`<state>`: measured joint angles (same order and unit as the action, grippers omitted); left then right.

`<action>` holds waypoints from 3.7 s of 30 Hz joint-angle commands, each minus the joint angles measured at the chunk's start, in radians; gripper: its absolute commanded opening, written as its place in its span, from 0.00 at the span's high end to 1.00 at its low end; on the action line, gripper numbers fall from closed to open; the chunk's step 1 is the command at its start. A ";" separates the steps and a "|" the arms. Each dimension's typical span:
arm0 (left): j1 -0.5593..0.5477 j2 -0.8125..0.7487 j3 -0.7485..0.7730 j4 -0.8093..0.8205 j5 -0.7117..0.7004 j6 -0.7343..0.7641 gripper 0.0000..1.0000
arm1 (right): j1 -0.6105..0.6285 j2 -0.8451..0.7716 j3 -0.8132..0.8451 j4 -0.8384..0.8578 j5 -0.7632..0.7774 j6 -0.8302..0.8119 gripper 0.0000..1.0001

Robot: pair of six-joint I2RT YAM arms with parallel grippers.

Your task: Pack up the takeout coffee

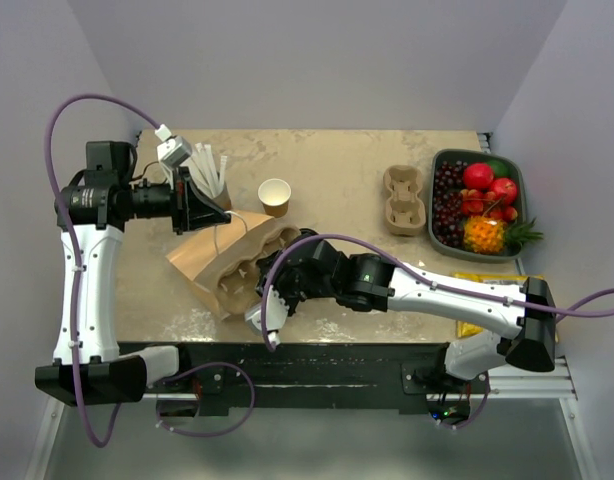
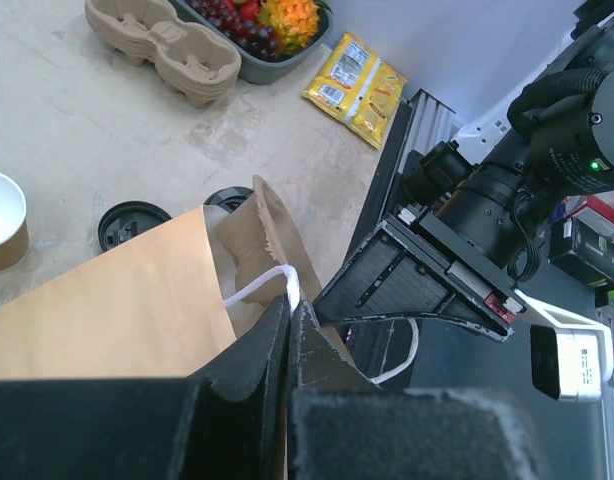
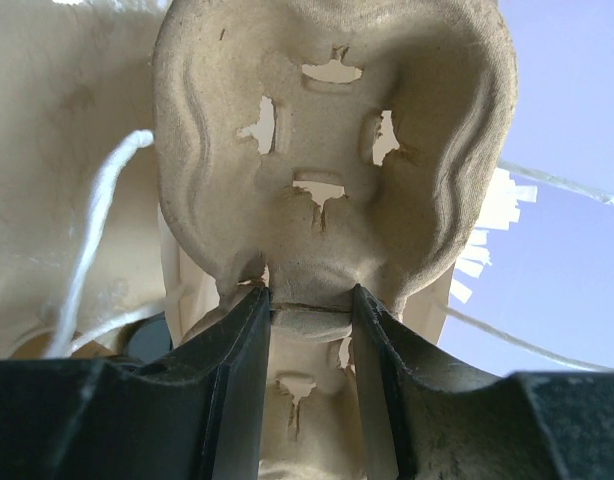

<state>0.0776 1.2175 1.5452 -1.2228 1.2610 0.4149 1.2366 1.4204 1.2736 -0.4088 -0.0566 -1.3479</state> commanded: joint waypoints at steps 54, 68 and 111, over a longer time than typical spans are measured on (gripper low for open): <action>-0.010 0.017 0.023 -0.003 0.001 0.032 1.00 | 0.031 0.012 0.040 0.002 0.238 0.003 1.00; -0.013 0.016 0.023 0.013 0.020 0.002 1.00 | 0.034 0.130 0.073 0.033 0.393 -0.033 1.00; -0.015 0.033 -0.022 0.290 0.095 -0.337 1.00 | 0.049 0.130 0.053 0.130 0.451 -0.143 1.00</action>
<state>0.0689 1.2633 1.5368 -1.0229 1.2896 0.1814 1.2697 1.5318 1.3167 -0.3355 0.3553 -1.4322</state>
